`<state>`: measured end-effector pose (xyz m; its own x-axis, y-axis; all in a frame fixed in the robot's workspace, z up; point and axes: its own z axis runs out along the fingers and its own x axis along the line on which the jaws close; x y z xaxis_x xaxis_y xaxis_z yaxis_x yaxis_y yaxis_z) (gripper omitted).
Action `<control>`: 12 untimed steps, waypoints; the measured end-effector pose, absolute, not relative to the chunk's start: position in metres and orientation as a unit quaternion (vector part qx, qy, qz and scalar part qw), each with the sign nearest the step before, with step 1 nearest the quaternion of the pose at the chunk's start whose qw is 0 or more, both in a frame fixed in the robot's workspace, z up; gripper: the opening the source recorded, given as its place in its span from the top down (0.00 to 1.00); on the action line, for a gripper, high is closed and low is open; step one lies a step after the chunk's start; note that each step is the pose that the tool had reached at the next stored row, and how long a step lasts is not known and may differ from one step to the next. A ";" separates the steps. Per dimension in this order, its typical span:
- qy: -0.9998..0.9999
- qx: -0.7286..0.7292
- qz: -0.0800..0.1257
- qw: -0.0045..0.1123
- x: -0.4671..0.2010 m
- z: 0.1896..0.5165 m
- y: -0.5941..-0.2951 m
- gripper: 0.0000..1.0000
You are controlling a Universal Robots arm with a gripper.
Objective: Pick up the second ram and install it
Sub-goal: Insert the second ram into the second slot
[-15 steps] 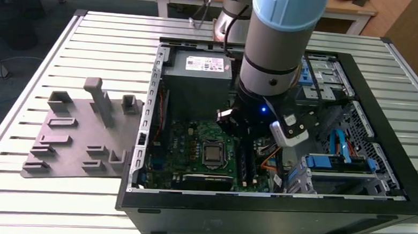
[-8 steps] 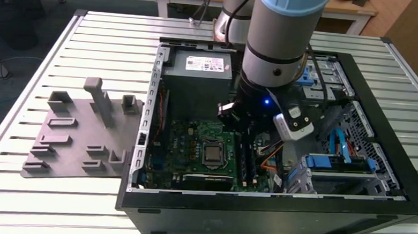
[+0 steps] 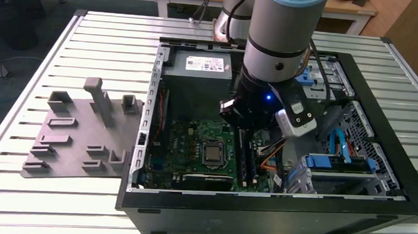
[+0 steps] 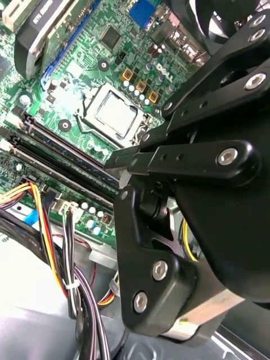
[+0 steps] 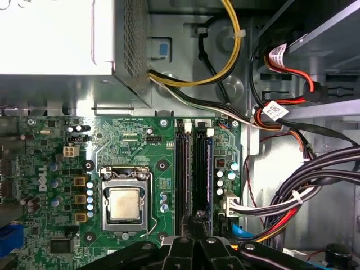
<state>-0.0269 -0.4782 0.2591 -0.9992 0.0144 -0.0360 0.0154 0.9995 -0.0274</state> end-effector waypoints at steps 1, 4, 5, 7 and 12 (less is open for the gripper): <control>1.000 0.007 -0.014 0.018 -0.027 0.260 -0.478 0.93; 1.000 0.008 -0.012 0.018 -0.027 0.261 -0.478 0.93; 1.000 0.008 -0.008 0.018 -0.027 0.261 -0.478 0.93; 1.000 0.008 0.009 0.018 -0.027 0.261 -0.478 0.93; 0.999 0.008 0.027 0.018 -0.027 0.261 -0.478 0.93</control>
